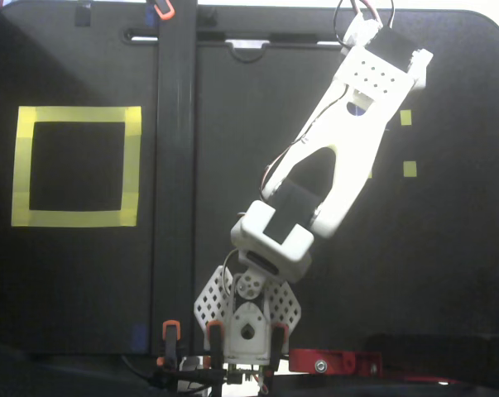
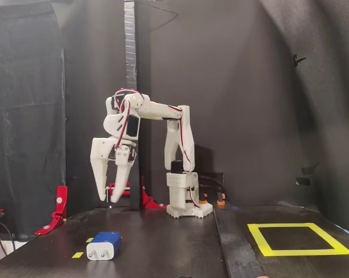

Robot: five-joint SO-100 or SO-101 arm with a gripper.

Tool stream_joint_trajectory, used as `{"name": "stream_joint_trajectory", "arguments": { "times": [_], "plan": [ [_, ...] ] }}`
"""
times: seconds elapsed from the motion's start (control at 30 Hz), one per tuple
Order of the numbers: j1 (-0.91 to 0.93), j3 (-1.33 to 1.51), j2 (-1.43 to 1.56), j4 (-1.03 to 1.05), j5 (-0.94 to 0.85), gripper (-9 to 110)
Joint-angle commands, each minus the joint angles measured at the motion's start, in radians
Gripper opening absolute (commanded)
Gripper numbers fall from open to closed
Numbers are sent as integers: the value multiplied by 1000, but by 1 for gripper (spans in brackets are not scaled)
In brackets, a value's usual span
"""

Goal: Grasp the block and place it in the designated area.

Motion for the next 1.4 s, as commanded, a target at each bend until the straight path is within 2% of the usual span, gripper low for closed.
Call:
{"name": "stream_joint_trajectory", "arguments": {
  "times": [0.0, 0.17, 0.67, 1.37],
  "plan": [
    [12, -41, 8, 2, -9, 28],
    [26, -41, 9, -8, -51, 32],
    [51, -40, -15, -37, -87, 32],
    [101, -40, -262, -183, -147, 34]
  ]
}}
